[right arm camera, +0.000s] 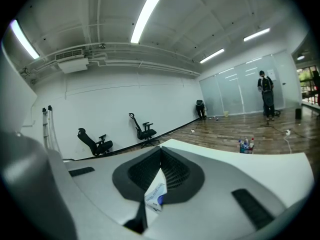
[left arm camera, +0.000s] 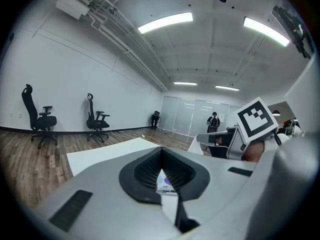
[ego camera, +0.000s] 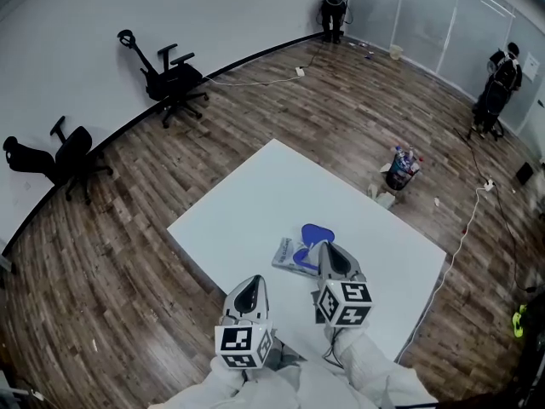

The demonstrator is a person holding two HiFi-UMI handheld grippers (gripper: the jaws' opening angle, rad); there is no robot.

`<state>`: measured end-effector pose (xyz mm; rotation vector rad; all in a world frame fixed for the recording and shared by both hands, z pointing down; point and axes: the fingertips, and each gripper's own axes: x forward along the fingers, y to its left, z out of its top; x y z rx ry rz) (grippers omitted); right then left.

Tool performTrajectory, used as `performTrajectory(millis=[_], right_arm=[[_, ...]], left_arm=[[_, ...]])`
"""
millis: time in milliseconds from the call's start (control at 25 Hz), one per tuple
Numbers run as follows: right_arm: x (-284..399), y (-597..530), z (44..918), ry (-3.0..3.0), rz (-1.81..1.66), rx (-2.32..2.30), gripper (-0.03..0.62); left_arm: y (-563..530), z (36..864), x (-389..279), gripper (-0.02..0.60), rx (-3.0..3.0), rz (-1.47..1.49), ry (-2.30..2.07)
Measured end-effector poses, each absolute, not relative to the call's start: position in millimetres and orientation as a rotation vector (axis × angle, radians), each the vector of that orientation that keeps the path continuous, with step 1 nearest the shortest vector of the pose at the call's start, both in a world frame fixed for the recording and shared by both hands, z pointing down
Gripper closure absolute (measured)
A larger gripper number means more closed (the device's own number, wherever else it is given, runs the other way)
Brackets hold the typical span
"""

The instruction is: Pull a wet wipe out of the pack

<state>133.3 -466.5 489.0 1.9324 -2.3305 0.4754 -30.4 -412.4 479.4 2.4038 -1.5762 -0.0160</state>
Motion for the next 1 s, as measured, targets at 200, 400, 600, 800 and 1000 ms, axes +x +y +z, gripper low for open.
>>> performTrajectory(millis=[200, 400, 600, 800, 1000], right_arm=[[148.9, -456.3, 489.3, -2.294, 0.472, 1.978, 0.585], [169.4, -444.5, 484.0, -2.244, 0.443, 2.051, 0.585], [187.6, -428.9, 481.1, -2.189, 0.418, 2.112, 0.585], [203.3, -412.4, 488.7, -2.136, 0.44, 2.164, 0.585], [214.3, -402.8, 491.3, -2.105, 0.451, 2.201, 0.585]], left_arm=[[-419.6, 477.2, -14.9, 0.581, 2.438, -0.02, -1.525], [-424.3, 471.6, 10.8, 0.581, 2.51, -0.021, -1.434], [-425.5, 467.3, 35.4, 0.581, 2.566, -0.015, -1.35], [-424.2, 467.1, 53.6, 0.581, 2.605, -0.003, -1.287], [-424.2, 468.8, 67.1, 0.581, 2.626, 0.007, -1.245]])
